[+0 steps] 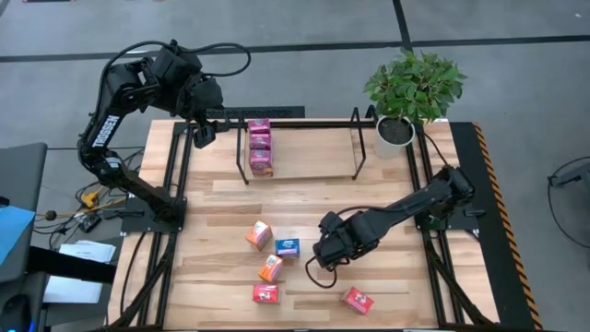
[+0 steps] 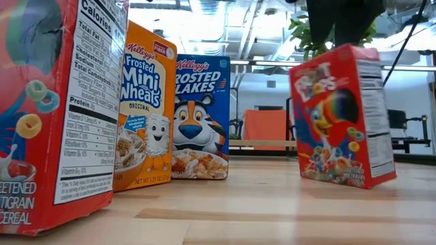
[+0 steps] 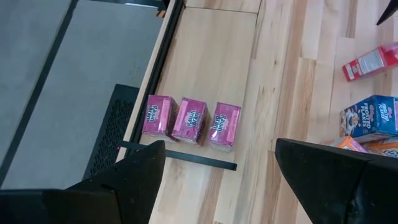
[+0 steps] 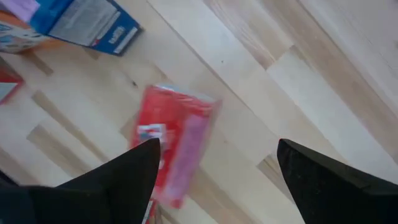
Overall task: Stack cereal on shelf
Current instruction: Put the top red cereal box on the shelf
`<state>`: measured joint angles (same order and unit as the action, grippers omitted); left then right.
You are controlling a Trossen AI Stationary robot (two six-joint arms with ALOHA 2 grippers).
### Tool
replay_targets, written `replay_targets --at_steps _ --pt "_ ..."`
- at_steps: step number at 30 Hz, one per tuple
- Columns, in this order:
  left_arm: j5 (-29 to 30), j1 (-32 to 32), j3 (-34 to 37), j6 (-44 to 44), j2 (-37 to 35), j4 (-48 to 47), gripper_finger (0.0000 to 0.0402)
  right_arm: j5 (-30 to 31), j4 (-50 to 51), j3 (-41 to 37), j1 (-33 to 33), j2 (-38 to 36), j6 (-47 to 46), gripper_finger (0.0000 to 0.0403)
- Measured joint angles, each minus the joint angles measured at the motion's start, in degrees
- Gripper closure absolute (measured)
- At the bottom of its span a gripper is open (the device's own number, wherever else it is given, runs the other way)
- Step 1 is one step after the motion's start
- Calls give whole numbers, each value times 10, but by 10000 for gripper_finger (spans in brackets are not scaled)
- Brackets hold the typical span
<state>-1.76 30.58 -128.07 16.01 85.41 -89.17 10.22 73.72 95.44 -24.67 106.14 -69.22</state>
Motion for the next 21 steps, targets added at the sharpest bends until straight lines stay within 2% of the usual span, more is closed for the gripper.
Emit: replay_targets --at_steps 9,21 --pt "0 0 0 0 0 0 105 0 -34 -2 -1 1 -1 47" --pt "0 0 0 0 0 0 105 -10 1 -2 0 1 -13 27"
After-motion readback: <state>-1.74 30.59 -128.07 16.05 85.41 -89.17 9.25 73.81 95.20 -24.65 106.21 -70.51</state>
